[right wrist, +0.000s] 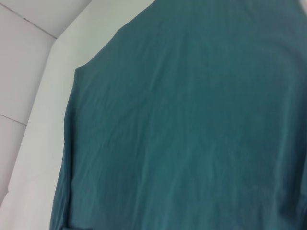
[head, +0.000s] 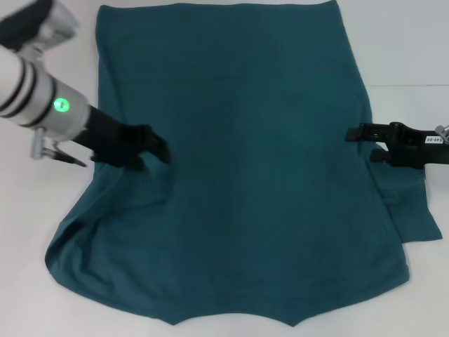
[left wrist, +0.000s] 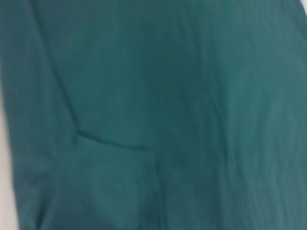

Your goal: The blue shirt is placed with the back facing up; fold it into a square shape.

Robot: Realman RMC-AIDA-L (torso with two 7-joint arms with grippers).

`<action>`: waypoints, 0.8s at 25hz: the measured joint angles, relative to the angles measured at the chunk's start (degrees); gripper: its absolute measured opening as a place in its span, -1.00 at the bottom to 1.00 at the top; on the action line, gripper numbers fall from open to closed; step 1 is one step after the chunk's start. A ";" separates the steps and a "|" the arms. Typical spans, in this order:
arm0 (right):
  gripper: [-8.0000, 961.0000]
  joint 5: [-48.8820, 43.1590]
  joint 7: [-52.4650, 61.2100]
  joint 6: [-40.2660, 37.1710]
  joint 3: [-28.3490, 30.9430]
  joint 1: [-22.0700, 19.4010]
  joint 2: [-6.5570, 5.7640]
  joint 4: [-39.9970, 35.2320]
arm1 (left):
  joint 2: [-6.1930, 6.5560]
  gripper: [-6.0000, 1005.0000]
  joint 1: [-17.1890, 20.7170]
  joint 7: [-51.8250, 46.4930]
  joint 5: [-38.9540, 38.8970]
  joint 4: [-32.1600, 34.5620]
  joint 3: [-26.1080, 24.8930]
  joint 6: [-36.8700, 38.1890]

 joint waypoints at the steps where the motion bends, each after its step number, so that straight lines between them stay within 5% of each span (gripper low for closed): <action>1: 0.85 -0.01 0.00 -0.03 -0.01 0.00 -0.02 0.00 | -0.06 0.07 1.01 0.15 -0.70 1.76 0.02 0.16; 7: 0.85 -0.10 0.04 0.02 0.00 -0.23 -0.08 0.00 | 0.40 0.09 6.78 4.21 -7.02 8.14 -0.06 -0.52; 15: 0.85 -0.10 0.11 0.03 -0.17 -0.26 -0.02 0.04 | 0.53 0.09 7.72 4.81 -6.58 -0.63 0.53 -11.70; 20: 0.86 -0.09 0.17 0.08 -0.14 -0.25 -0.01 0.06 | 1.58 0.09 7.10 7.05 -6.61 -5.12 0.52 -12.11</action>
